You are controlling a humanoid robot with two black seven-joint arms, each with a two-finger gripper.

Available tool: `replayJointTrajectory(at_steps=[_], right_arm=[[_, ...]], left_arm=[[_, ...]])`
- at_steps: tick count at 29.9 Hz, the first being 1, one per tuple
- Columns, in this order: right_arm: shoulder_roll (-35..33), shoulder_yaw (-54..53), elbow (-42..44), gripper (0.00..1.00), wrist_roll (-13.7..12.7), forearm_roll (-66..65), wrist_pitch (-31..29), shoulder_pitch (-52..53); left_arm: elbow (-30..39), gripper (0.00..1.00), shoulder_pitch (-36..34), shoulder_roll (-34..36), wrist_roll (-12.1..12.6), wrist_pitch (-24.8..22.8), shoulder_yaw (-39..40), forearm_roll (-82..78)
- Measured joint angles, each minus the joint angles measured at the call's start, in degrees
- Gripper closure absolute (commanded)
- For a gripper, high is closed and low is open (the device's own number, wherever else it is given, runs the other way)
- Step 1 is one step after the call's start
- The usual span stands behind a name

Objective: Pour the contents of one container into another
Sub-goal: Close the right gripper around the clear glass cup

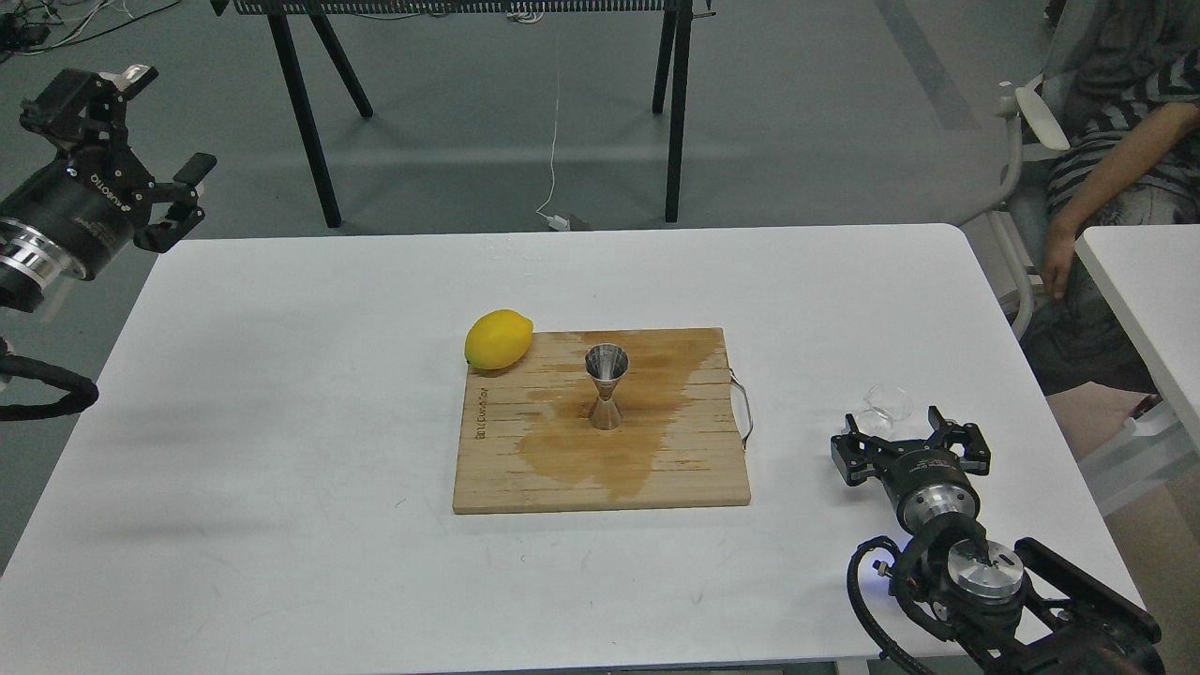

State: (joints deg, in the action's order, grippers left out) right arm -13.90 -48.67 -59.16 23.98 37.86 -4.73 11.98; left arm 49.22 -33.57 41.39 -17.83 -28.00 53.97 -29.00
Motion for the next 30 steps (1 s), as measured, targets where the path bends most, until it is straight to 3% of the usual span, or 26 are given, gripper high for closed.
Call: replayJointTrajectory(at_steps=[18, 30], right_arm=[[2.51, 2.58, 4.49, 0.08, -1.12, -0.86, 0.94, 2.92], [2.39, 2.88, 4.35, 0.35, -0.81, -2.61, 1.13, 2.7]], left_arm=[[0.0, 0.0, 0.0, 0.34, 0.01, 0.0, 0.09, 0.0], [0.0, 0.0, 0.0, 0.41, 0.05, 0.0, 0.0, 0.0]])
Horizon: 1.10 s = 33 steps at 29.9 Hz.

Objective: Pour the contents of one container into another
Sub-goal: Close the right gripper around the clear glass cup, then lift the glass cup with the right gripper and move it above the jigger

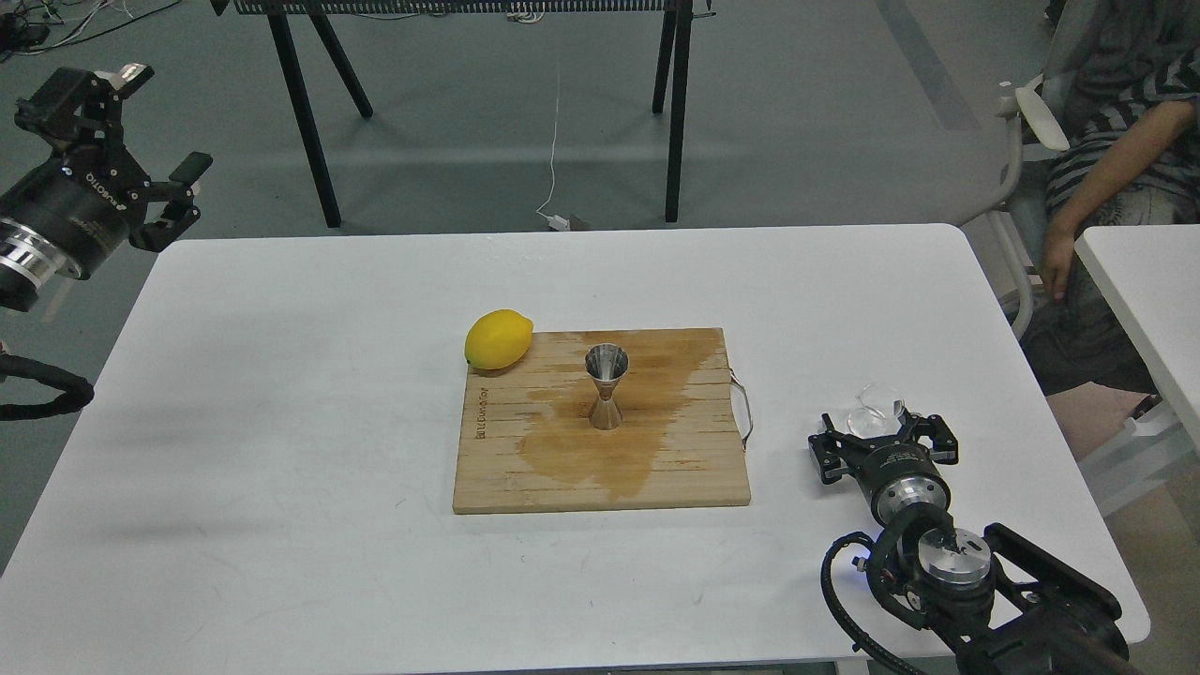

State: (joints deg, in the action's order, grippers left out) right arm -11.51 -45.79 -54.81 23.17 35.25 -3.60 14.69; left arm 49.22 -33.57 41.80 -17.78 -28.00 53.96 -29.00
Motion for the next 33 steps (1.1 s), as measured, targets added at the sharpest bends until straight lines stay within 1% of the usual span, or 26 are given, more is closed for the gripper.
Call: replayJointTrajectory(at_steps=[8, 11, 15, 28, 33], right_arm=[[0.04, -0.04, 0.11, 0.46, 0.28, -1.37, -0.08, -0.12], [0.08, -0.06, 0.12, 0.61, 0.3, -1.92, -0.08, -0.17], [0.14, -0.11, 0.11, 0.7, 0.39, -2.09, -0.68, -0.23], [0.48, -0.38, -0.97, 0.71, 0.25, -2.21, -1.3, 0.12], [0.04, -0.67, -4.59, 0.71, 0.06, -2.21, -2.1, 0.13]], left_arm=[[0.0, 0.0, 0.0, 0.01, -0.06, 0.0, 0.02, 0.0], [0.0, 0.0, 0.0, 0.01, -0.06, 0.0, 0.02, 0.0], [0.0, 0.0, 0.0, -0.01, -0.06, 0.0, 0.02, 0.0], [-0.01, 0.0, -0.17, -0.08, -0.07, 0.0, 0.01, 0.0], [-0.07, 0.0, -0.17, -0.08, -0.07, 0.0, 0.0, 0.0]])
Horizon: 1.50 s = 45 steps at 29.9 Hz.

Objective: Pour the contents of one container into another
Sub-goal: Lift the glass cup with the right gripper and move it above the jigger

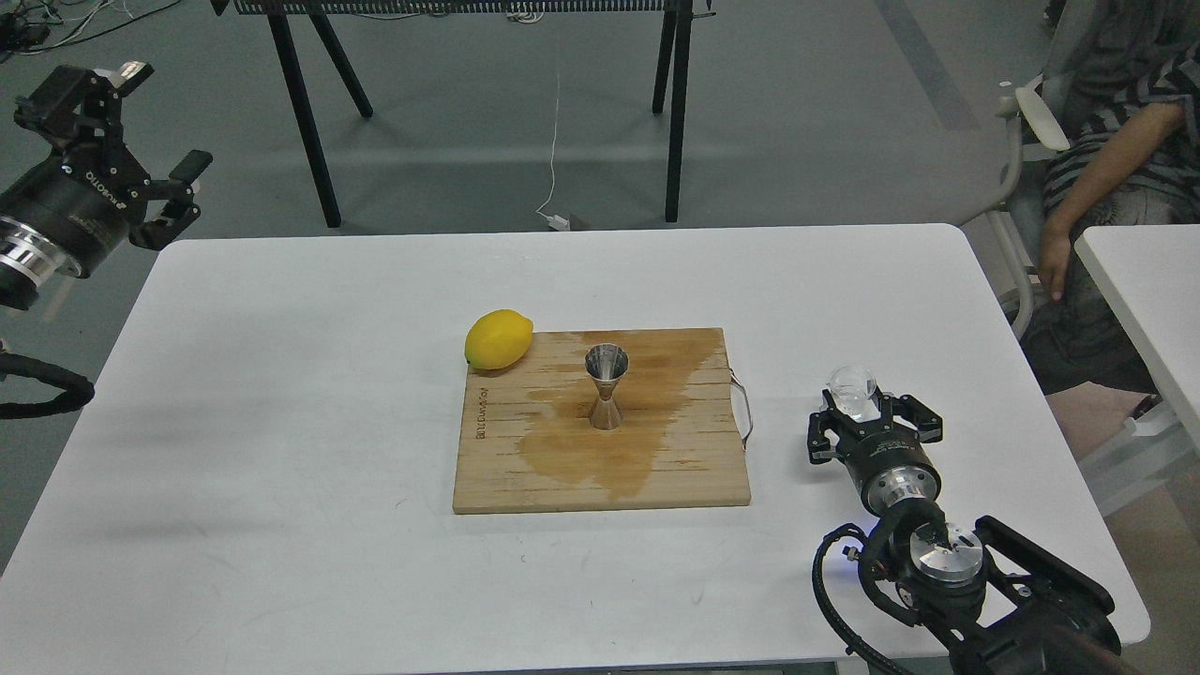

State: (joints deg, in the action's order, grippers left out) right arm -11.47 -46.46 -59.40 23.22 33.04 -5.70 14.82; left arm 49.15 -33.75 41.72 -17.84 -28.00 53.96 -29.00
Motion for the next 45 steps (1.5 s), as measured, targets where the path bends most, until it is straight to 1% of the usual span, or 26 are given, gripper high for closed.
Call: replayJointTrajectory(at_steps=[8, 20, 23, 28, 34, 37, 45], right_arm=[[-0.35, -0.3, -5.63, 0.71, 0.06, 0.0, 1.67, 0.76], [-0.65, 0.45, -12.04, 0.71, -0.63, -3.01, 13.05, 9.32], [-0.59, 0.63, -13.54, 0.71, -1.66, -4.93, 16.39, 11.53], [-0.5, 0.79, -15.88, 0.71, -5.0, -8.33, 21.34, 13.94], [-1.78, 6.64, -17.15, 0.71, -7.24, -8.84, 24.35, 18.8], [-2.74, 9.66, -18.03, 0.71, -7.74, -9.08, 25.14, 21.4], [-2.88, 15.11, -18.3, 0.71, -10.29, -9.32, 27.79, 25.99]], left_arm=[[0.01, 0.0, 0.0, 0.0, 0.0, 0.01, 0.0, 0.0], [0.04, 0.0, -0.09, -0.06, -0.1, 0.0, 0.02, 0.0], [0.04, 0.0, -0.09, -0.06, -0.16, 0.01, 0.13, 0.0], [0.04, 0.0, -0.14, -0.06, -0.17, 0.0, 0.58, 0.0], [0.02, 0.0, -0.26, -0.06, -0.22, 0.0, 0.77, 0.16], [0.02, 0.0, -0.26, -0.06, -0.22, 0.0, 0.79, 0.22], [0.04, 0.0, -0.35, 0.11, -0.2, 0.01, 0.89, 0.27]])
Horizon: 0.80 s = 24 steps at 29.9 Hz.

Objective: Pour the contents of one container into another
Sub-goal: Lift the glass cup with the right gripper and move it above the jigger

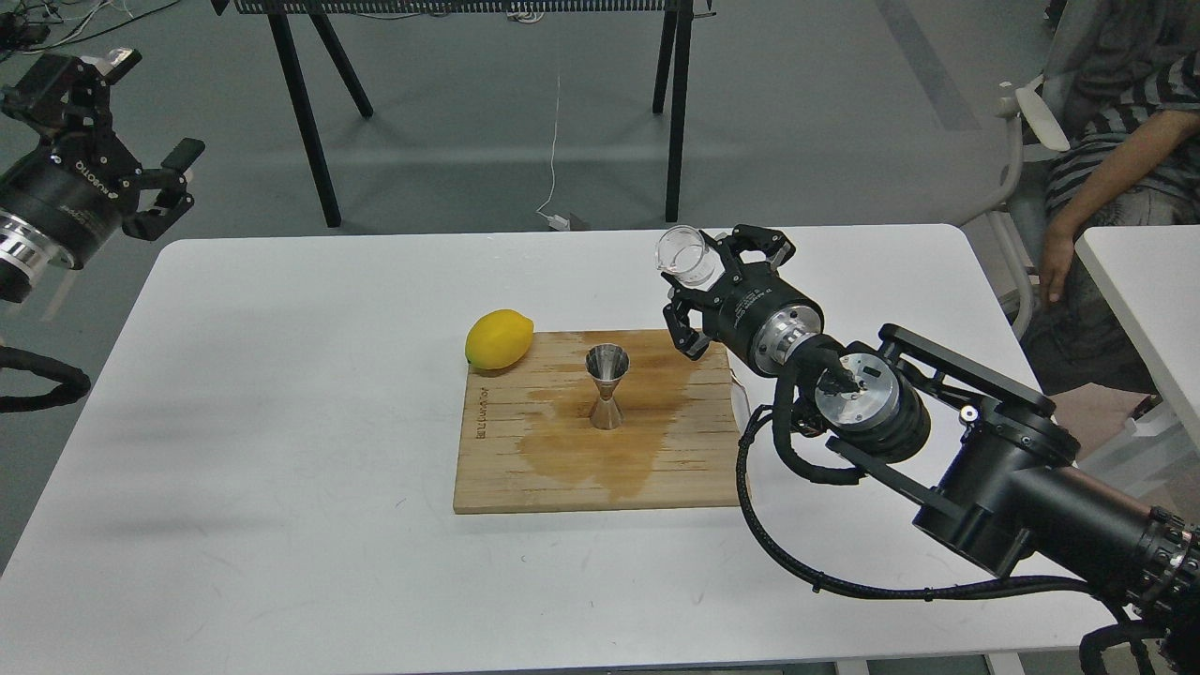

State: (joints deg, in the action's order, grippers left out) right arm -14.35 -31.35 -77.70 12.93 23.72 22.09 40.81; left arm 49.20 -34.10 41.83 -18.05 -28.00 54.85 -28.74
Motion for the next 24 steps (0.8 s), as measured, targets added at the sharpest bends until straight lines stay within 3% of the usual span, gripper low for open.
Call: replayJointTrajectory(at_steps=[24], right_arm=[[-0.41, 7.54, -2.17, 0.71, -4.89, -4.98, 5.86, 5.25]], left_arm=[[0.02, 0.0, -0.18, 2.15, -0.14, -0.01, 0.1, 0.09]])
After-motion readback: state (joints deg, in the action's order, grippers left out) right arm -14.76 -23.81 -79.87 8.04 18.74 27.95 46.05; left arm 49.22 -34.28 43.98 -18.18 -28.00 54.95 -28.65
